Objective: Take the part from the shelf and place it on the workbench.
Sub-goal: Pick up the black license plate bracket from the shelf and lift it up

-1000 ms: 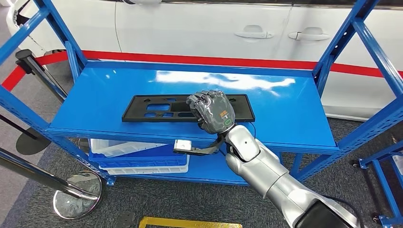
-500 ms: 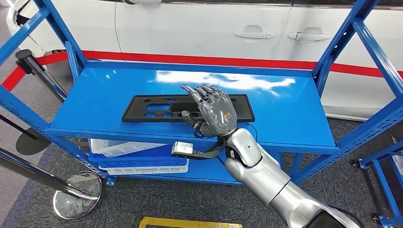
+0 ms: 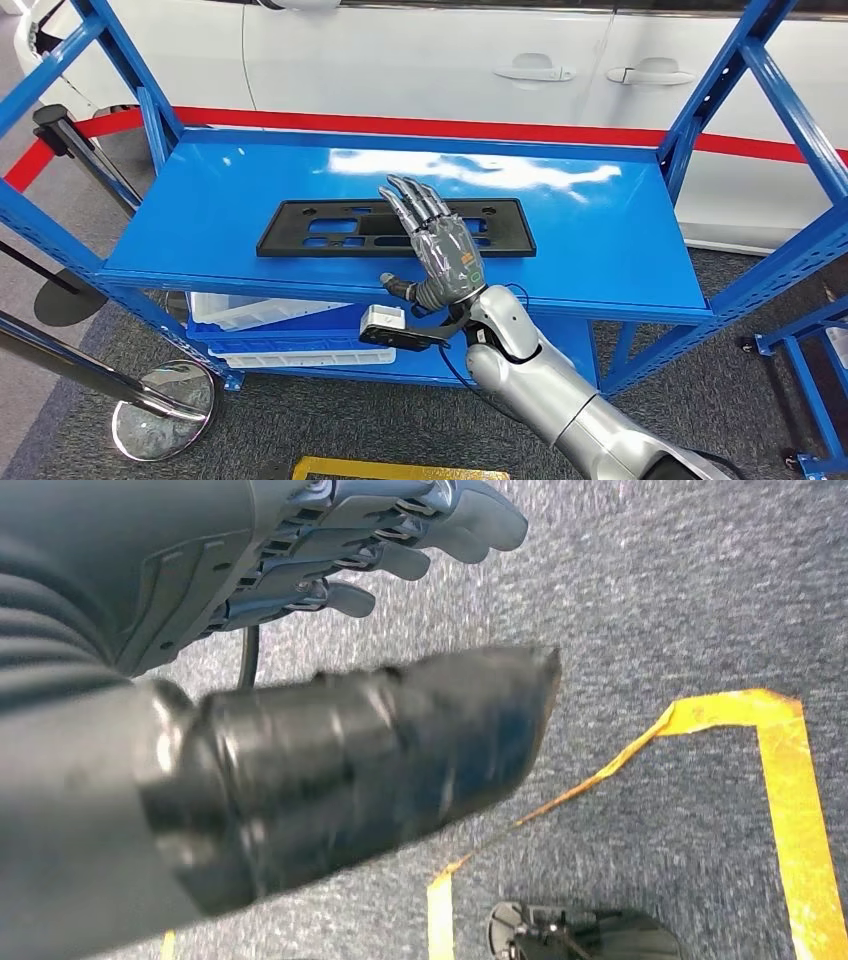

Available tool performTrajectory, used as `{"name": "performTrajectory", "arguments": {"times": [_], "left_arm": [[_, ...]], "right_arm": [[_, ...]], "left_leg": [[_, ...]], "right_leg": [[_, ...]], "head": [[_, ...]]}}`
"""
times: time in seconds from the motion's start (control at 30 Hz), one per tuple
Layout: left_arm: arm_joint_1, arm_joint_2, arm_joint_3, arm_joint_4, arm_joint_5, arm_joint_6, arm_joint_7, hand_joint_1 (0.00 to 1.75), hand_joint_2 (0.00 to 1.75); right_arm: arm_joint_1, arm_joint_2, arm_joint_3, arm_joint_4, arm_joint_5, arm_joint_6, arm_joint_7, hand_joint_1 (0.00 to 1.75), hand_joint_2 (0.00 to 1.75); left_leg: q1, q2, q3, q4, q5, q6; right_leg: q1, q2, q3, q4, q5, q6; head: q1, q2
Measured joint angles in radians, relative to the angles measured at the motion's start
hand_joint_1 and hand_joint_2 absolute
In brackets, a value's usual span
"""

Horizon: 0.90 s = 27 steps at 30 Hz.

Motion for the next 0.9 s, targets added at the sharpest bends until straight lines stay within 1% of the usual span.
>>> {"name": "performTrajectory", "arguments": {"times": [0.2, 0.3, 0.53, 0.9], "left_arm": [[-0.001, -0.012, -0.043, 0.0, -0.086, 0.002, 0.006, 0.0, 0.0], [-0.002, -0.019, -0.072, 0.0, -0.113, 0.0, 0.011, 0.0, 0.0], [-0.002, -0.023, -0.121, 0.0, -0.124, 0.001, 0.024, 0.0, 0.0], [-0.002, -0.023, -0.162, 0.0, -0.143, -0.011, 0.034, 0.0, 0.0]], "right_arm": [[-0.041, 0.048, 0.007, 0.149, -0.072, 0.0, -0.066, 0.0, 1.75], [-0.069, 0.072, 0.007, 0.23, -0.085, 0.002, -0.077, 0.0, 1.75], [-0.124, 0.104, 0.011, 0.373, -0.073, 0.052, -0.059, 0.0, 1.75], [-0.168, 0.114, 0.047, 0.49, -0.011, 0.109, -0.011, 0.0, 1.75]], "left_leg": [[0.0, 0.0, 0.0, 0.0, 0.0, 0.0], [0.0, 0.0, 0.0, 0.0, 0.0, 0.0], [0.0, 0.0, 0.0, 0.0, 0.0, 0.0], [0.0, 0.0, 0.0, 0.0, 0.0, 0.0]], "right_leg": [[0.0, 0.0, 0.0, 0.0, 0.0, 0.0], [0.0, 0.0, 0.0, 0.0, 0.0, 0.0], [0.0, 0.0, 0.0, 0.0, 0.0, 0.0], [0.0, 0.0, 0.0, 0.0, 0.0, 0.0]], "head": [[0.0, 0.0], [0.0, 0.0], [0.0, 0.0], [0.0, 0.0]]}}
